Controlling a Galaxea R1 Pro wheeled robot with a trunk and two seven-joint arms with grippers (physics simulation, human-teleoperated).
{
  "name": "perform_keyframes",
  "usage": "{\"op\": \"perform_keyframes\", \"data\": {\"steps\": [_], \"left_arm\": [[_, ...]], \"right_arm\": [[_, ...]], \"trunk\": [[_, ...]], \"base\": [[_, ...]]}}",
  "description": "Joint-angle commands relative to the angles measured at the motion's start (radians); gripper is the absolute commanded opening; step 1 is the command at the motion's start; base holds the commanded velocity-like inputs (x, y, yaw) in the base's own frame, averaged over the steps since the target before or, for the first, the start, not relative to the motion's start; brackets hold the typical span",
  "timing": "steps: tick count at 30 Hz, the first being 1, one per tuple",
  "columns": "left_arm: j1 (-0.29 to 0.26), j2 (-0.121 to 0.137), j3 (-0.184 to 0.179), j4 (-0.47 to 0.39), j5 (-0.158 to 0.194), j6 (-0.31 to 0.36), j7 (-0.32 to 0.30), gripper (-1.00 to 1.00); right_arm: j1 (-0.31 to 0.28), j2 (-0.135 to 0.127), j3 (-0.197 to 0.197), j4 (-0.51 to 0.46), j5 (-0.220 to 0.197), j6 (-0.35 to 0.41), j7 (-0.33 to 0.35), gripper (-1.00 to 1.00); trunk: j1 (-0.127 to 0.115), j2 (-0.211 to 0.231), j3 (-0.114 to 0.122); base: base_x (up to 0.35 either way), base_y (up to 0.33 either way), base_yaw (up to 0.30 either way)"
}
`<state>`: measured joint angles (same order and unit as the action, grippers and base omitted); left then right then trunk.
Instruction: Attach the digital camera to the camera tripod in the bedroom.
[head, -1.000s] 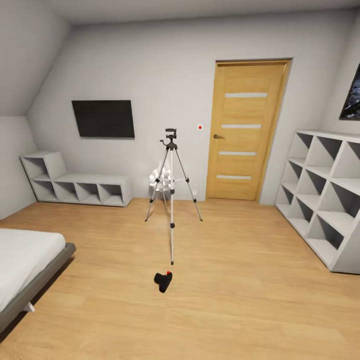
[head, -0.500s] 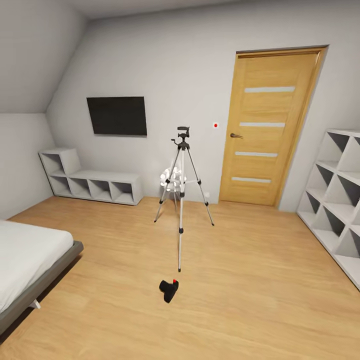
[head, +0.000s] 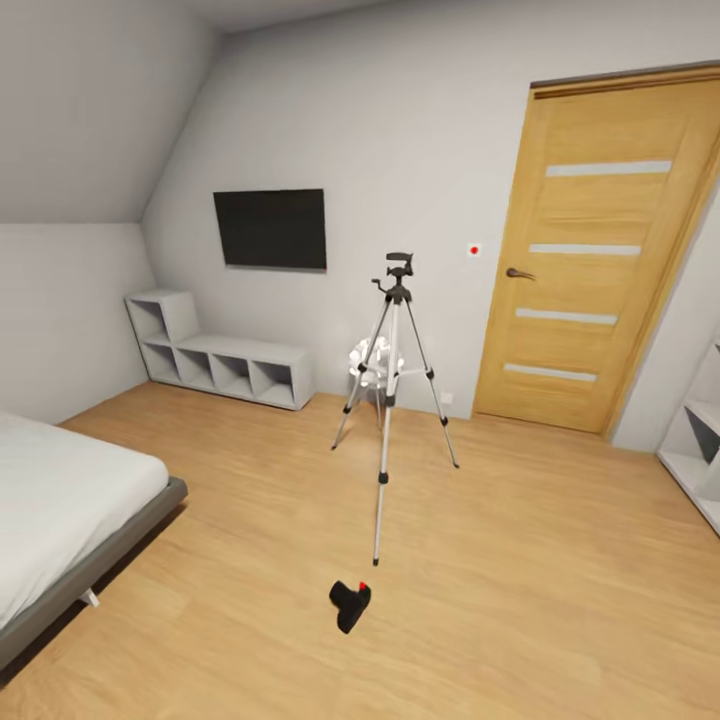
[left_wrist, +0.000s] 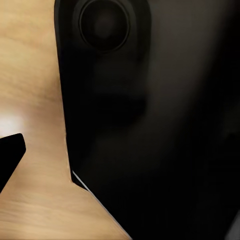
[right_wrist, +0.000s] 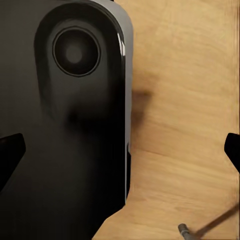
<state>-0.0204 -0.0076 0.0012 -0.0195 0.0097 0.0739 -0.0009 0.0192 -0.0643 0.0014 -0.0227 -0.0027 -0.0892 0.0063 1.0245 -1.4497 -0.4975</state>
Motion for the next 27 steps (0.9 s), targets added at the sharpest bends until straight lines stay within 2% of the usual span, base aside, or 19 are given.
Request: {"op": "perform_keyframes", "data": {"steps": [1, 12, 27], "left_arm": [[0.0, 0.0, 0.0, -0.002, 0.001, 0.006, 0.0, 1.0], [0.0, 0.0, -0.001, -0.002, 0.001, 0.006, 0.0, 1.0], [0.0, -0.001, -0.001, -0.002, 0.001, 0.006, 0.0, 1.0]], "right_arm": [[0.001, 0.0, 0.0, -0.002, 0.0, -0.001, 0.001, 1.0], [0.001, 0.0, 0.0, -0.002, 0.0, -0.001, 0.0, 1.0], [0.001, 0.0, 0.0, -0.001, 0.0, -0.003, 0.0, 1.0]], "trunk": [[0.0, 0.0, -0.001], [0.0, 0.0, -0.007], [0.0, 0.0, -0.015]], "base": [[0.282, -0.229, 0.274], [0.242, -0.241, 0.275], [0.163, -0.263, 0.275]]}}
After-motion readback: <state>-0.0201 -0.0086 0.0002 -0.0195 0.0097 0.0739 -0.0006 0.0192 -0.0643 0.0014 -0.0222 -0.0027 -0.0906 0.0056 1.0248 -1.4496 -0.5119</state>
